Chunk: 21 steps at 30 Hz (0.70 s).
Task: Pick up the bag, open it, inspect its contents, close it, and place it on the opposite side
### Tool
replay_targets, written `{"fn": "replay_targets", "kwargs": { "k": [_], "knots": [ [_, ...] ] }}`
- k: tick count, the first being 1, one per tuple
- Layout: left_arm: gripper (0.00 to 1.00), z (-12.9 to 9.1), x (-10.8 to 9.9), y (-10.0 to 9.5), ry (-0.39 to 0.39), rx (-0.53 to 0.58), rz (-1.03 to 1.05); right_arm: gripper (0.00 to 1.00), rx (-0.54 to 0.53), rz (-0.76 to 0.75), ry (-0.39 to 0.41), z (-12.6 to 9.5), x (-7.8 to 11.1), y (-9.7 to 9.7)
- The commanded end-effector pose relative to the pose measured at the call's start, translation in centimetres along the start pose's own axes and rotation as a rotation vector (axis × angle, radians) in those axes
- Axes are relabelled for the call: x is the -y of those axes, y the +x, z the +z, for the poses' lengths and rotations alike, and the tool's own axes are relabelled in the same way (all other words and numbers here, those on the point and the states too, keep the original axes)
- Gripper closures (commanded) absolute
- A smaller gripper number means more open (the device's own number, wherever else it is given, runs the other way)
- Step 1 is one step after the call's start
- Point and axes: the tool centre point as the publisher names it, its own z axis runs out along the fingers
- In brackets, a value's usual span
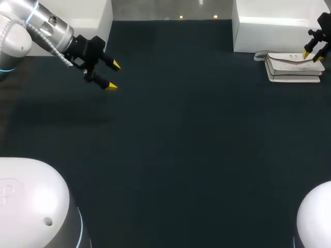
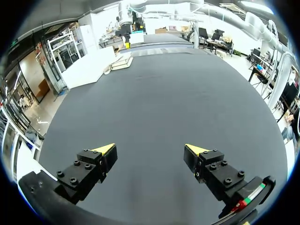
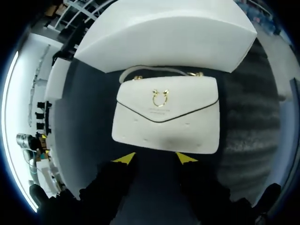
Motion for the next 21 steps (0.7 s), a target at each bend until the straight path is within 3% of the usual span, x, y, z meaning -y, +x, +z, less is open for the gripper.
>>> {"fn": "replay_targets", "kwargs": {
  "k": [1,13,21],
  "knots": [
    [0.0,0.1,-0.1,0.0,0.003,0.001,0.001,0.0,-0.061,0.018,0.014,-0.7,-0.7,-2.0],
    [0.0,0.1,-0.1,0.0,0.003,0.001,0.001,0.0,-0.148,0.116,-0.009,-0.3,-2.4,-6.7],
    [0.0,0.1,-0.1,0.0,0.003,0.001,0.001,0.0,-0.208,0.142,-0.015,1.0,-3.4,-8.0]
  ]
}}
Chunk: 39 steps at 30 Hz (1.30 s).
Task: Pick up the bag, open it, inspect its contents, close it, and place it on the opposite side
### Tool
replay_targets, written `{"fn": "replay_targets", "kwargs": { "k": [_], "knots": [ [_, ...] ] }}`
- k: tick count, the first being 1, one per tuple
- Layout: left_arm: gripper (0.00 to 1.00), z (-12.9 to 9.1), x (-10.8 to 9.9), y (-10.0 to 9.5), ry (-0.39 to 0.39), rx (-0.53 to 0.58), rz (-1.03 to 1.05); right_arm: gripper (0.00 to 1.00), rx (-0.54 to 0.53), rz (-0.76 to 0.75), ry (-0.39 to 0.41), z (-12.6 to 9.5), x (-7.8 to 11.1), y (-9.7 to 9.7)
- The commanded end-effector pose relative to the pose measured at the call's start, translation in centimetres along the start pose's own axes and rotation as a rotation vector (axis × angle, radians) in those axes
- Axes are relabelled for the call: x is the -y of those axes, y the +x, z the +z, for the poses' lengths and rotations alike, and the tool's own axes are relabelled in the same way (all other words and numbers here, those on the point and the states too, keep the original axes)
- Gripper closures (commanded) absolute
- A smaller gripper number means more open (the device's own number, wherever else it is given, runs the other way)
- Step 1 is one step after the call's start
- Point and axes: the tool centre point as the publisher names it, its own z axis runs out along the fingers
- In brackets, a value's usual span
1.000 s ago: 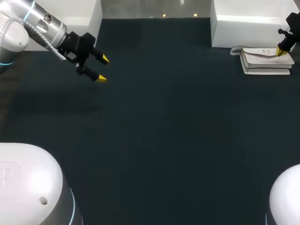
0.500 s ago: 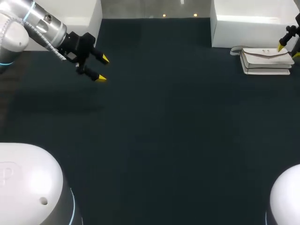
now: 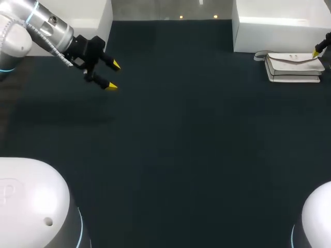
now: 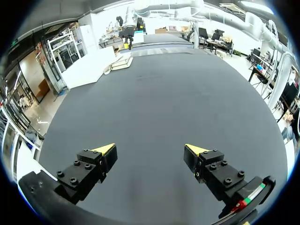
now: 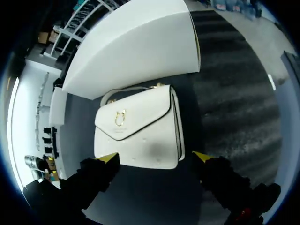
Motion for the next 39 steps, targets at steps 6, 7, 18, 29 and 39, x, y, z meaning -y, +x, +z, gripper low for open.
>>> {"fn": "replay_targets", "kwargs": {
  "k": [6,7,18,29,39],
  "knots": [
    [0.0,0.1,-0.1,0.0,0.003,0.001,0.001,0.02,-0.168,0.037,0.143,1.6,-2.6,-2.6],
    [0.0,0.1,-0.1,0.0,0.003,0.001,0.001,0.06,-0.174,0.038,0.14,1.7,-2.7,-2.7],
    [0.0,0.1,-0.1,0.0,0.003,0.001,0.001,0.26,-0.269,0.049,0.139,2.9,-3.5,-2.5],
    [0.0,0.1,-0.1,0.0,0.003,0.001,0.001,0.5,-0.324,0.052,0.131,3.4,-3.6,-1.8],
    [0.0,0.1,-0.1,0.0,0.003,0.001,0.001,0.63,-0.353,0.051,0.134,3.8,-3.4,-1.1]
  ]
}}
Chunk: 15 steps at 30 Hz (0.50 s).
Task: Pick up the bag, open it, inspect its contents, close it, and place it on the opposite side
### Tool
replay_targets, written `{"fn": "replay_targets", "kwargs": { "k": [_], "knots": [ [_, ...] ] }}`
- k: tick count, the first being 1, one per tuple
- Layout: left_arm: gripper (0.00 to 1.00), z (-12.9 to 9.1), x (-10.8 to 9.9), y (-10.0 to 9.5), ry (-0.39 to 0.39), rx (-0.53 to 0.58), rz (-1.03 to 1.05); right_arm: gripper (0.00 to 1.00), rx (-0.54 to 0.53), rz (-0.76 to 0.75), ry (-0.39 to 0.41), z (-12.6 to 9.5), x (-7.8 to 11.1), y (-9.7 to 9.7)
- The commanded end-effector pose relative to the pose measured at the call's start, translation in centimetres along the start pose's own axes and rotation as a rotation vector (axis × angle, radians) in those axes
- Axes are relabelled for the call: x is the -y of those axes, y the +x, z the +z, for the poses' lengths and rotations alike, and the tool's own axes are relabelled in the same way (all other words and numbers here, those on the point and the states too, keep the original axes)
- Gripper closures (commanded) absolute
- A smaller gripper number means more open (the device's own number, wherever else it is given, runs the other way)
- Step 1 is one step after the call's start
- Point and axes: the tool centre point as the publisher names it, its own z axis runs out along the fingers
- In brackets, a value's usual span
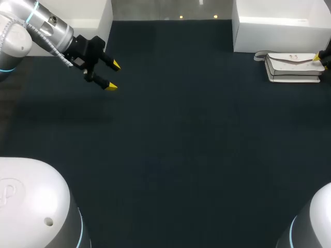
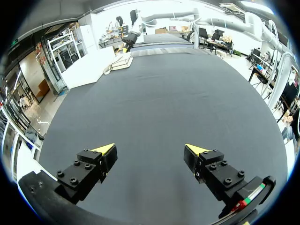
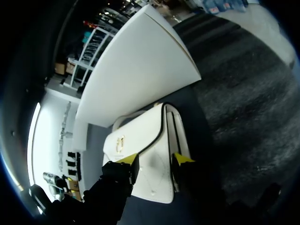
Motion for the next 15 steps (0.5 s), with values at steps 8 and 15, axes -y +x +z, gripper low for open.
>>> {"fn": "replay_targets", "kwargs": {
  "k": [8,15],
  "knots": [
    [0.0,0.08,-0.07,-0.01,0.003,0.001,0.001,0.85,-0.08,0.006,0.375,0.01,-0.51,-0.13],
    [0.0,0.08,-0.07,-0.01,0.003,0.001,0.001,1.0,-0.113,0.017,0.371,0.15,0.17,-0.05]
  ]
}}
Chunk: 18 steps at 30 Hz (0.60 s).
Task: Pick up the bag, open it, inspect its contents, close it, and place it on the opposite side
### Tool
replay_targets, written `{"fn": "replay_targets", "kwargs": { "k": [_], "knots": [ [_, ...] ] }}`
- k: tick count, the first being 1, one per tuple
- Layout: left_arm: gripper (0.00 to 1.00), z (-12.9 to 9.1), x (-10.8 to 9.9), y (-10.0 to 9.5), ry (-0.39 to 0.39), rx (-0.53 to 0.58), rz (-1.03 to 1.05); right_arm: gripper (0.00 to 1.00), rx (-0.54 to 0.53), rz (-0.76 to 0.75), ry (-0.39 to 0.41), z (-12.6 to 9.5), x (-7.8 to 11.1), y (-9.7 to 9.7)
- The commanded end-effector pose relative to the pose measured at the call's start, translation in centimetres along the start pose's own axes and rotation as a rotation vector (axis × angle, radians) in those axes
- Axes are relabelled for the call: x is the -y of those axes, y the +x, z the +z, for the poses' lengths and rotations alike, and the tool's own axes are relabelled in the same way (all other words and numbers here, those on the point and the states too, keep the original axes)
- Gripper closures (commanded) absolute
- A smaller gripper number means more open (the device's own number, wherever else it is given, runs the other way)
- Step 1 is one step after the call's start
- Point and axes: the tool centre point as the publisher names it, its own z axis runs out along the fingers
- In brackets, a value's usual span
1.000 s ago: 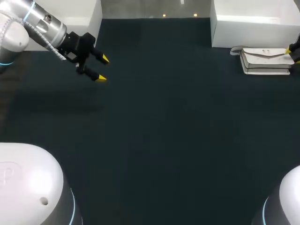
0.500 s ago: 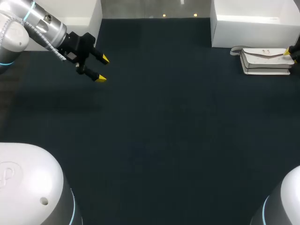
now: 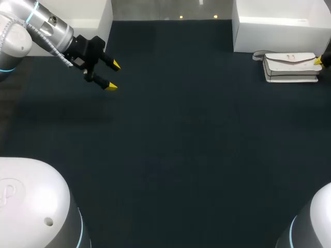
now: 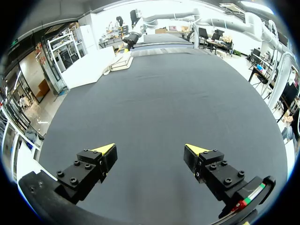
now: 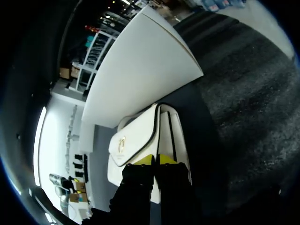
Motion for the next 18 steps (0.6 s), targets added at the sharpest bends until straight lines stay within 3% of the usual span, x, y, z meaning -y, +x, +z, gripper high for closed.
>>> {"fn": "replay_targets", "kwargs": {
  "k": [1,6,18],
  "knots": [
    [0.0,0.1,-0.1,0.0,0.003,0.001,0.001,1.0,-0.045,0.001,0.384,0.2,-0.4,-0.4],
    [0.0,0.1,-0.1,0.0,0.003,0.001,0.001,1.0,-0.066,-0.021,0.386,0.3,0.6,0.5],
    [0.0,0.1,-0.1,0.0,0.003,0.001,0.001,1.0,-0.131,-0.106,0.395,1.7,4.6,4.9]
  ]
}}
